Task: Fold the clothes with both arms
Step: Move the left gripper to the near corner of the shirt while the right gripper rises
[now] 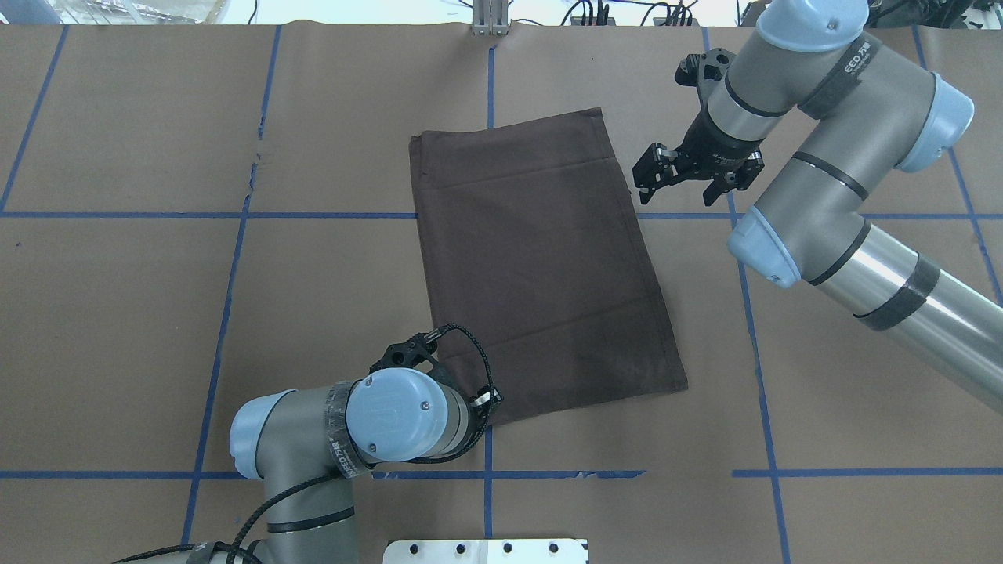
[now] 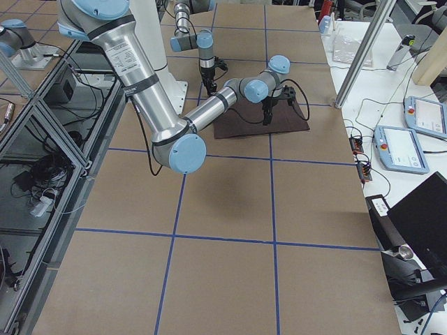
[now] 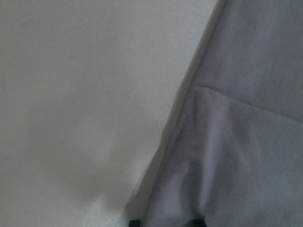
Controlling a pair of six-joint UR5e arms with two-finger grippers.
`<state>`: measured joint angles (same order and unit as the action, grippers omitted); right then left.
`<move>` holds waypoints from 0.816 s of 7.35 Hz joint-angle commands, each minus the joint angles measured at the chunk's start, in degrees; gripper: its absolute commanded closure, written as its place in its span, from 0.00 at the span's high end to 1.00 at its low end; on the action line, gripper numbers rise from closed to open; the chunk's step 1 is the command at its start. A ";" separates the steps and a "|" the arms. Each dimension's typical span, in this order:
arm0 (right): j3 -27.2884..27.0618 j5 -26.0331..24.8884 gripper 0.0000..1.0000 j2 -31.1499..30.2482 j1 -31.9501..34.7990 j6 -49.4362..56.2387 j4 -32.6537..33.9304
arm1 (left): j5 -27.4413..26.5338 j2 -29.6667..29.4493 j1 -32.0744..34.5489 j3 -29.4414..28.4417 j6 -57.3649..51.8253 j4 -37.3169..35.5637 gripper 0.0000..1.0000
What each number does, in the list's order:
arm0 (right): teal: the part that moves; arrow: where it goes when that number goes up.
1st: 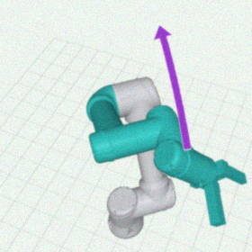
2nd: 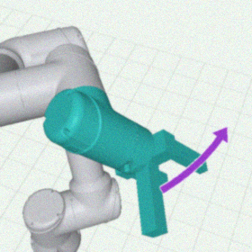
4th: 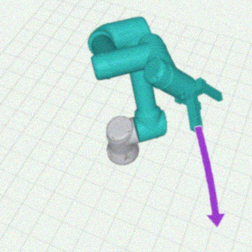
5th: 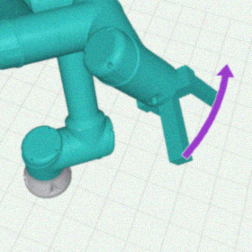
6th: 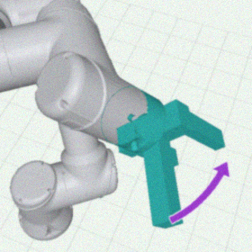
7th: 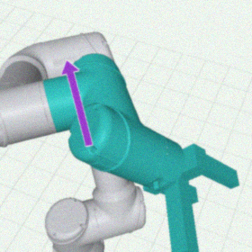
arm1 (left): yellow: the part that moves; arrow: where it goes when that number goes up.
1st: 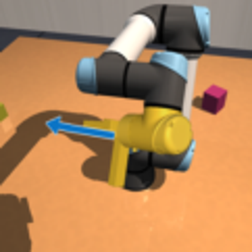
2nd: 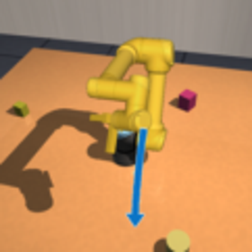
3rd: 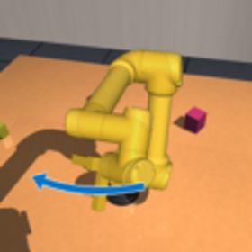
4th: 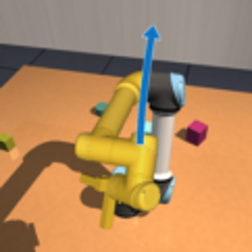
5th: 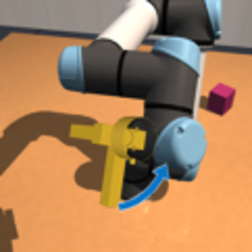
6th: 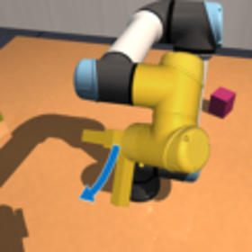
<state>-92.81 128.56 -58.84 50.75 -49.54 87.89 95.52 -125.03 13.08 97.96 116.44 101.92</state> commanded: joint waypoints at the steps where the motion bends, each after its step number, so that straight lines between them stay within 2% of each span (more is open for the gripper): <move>1: 0.00 -0.50 1.00 0.04 -0.13 -0.03 0.00 | -0.25 0.13 0.54 0.22 -0.07 -0.14 0.12; 2: -0.09 -0.50 1.00 -0.05 -0.21 -0.12 0.00 | -0.25 0.13 0.71 0.39 -0.16 -0.23 0.00; 4: -0.53 -0.68 1.00 -0.31 -1.17 -3.35 -0.35 | 0.02 0.57 1.24 2.49 -1.12 -2.50 0.00; 6: -0.97 -2.43 1.00 -2.67 -5.55 -15.69 -7.16 | 0.28 4.77 1.51 8.45 -4.35 -4.17 0.00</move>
<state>-93.50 127.25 -59.99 47.87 -57.26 85.03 95.65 -122.57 14.47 102.82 114.19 99.00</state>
